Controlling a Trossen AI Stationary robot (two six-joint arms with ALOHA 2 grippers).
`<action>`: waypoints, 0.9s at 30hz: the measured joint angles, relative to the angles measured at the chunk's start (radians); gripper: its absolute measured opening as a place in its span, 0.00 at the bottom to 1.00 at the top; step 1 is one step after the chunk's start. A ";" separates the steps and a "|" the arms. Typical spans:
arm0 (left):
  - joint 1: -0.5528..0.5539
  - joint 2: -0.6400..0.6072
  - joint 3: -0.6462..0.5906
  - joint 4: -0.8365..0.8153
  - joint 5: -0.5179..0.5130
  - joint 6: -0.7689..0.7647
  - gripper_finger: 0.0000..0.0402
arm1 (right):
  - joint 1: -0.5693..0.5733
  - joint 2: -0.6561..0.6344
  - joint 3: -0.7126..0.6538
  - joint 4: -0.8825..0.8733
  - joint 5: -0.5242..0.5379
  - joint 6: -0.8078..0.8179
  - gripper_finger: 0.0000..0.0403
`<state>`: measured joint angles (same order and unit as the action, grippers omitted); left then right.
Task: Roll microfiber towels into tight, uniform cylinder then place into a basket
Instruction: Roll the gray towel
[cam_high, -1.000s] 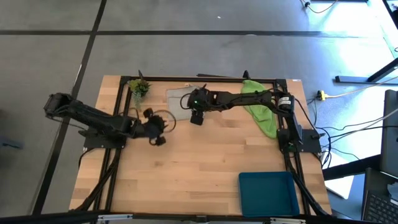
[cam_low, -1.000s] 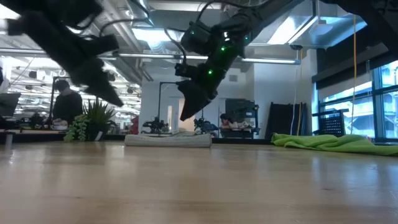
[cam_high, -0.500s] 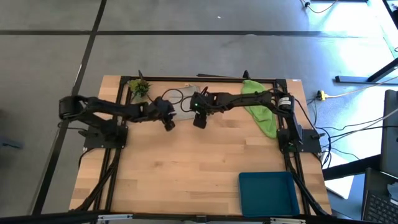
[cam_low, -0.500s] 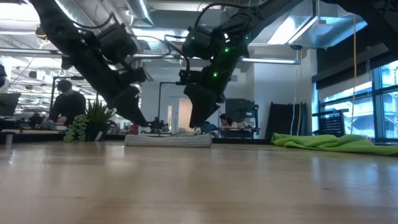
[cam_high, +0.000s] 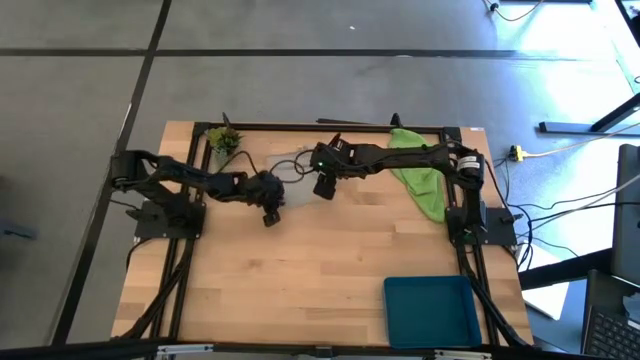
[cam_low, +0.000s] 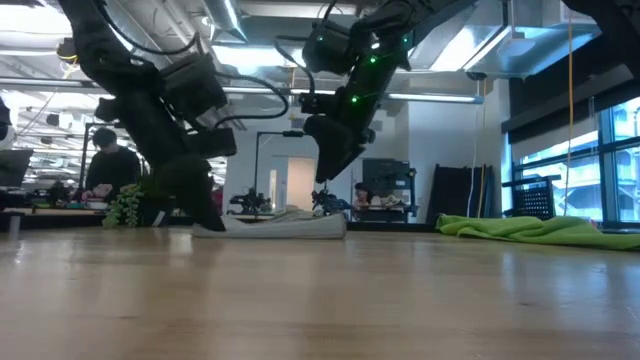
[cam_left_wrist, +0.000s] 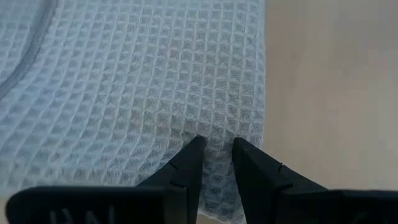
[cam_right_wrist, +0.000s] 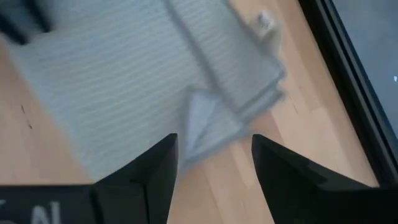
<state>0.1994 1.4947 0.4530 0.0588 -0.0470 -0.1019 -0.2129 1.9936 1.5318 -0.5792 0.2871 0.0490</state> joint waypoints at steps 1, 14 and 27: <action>-0.022 -0.003 0.001 -0.013 -0.001 -0.006 0.21 | 0.002 -0.004 0.000 -0.011 0.000 0.000 0.51; -0.338 -0.058 -0.007 -0.094 0.008 -0.240 0.21 | 0.163 -0.040 0.000 -0.152 0.008 0.055 0.51; -0.488 -0.179 0.053 -0.160 -0.111 -0.217 0.21 | 0.400 -0.054 0.000 -0.171 0.122 0.103 0.51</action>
<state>-0.2888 1.3158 0.5060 -0.1011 -0.1579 -0.3187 0.1871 1.9392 1.5314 -0.7499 0.4095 0.1524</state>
